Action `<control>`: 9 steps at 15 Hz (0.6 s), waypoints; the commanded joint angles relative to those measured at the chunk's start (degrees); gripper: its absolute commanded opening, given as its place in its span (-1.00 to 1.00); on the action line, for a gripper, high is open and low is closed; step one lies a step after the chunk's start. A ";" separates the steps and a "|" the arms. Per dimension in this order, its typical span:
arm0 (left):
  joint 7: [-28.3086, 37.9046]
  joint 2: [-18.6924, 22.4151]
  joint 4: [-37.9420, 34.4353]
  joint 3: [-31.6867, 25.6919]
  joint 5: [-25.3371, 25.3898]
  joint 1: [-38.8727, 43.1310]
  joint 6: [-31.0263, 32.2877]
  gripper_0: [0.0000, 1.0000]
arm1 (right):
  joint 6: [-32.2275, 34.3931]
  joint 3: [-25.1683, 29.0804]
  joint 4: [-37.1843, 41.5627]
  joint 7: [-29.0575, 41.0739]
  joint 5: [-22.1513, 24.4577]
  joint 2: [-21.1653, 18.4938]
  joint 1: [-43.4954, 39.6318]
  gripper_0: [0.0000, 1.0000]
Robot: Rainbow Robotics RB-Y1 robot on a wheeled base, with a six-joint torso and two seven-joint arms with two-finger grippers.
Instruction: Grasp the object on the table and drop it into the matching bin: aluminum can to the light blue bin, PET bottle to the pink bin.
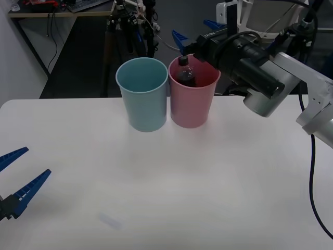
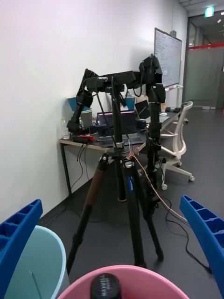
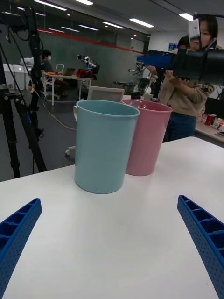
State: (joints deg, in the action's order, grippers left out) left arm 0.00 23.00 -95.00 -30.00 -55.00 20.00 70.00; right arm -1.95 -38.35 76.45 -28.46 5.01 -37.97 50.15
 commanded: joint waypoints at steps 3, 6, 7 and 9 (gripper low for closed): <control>0.00 0.00 0.00 0.00 0.00 0.00 0.00 1.00 | 0.01 0.38 0.10 0.07 -0.26 -0.09 -0.05 1.00; 0.00 0.00 0.00 0.00 0.00 0.00 0.00 1.00 | 0.01 0.47 0.63 -0.28 -0.61 -0.62 -0.05 1.00; 0.00 0.00 0.00 0.00 0.00 0.00 0.00 1.00 | 0.19 0.38 1.33 -0.46 -1.05 -1.41 -0.14 1.00; 0.00 0.00 0.00 0.00 0.00 0.00 0.00 1.00 | 2.30 0.47 2.65 -1.16 -3.69 -3.08 -0.93 1.00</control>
State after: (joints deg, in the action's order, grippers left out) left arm 0.00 23.00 -95.00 -30.00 -55.00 20.00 70.00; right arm -0.69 -37.89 78.63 -29.27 2.64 -40.35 49.55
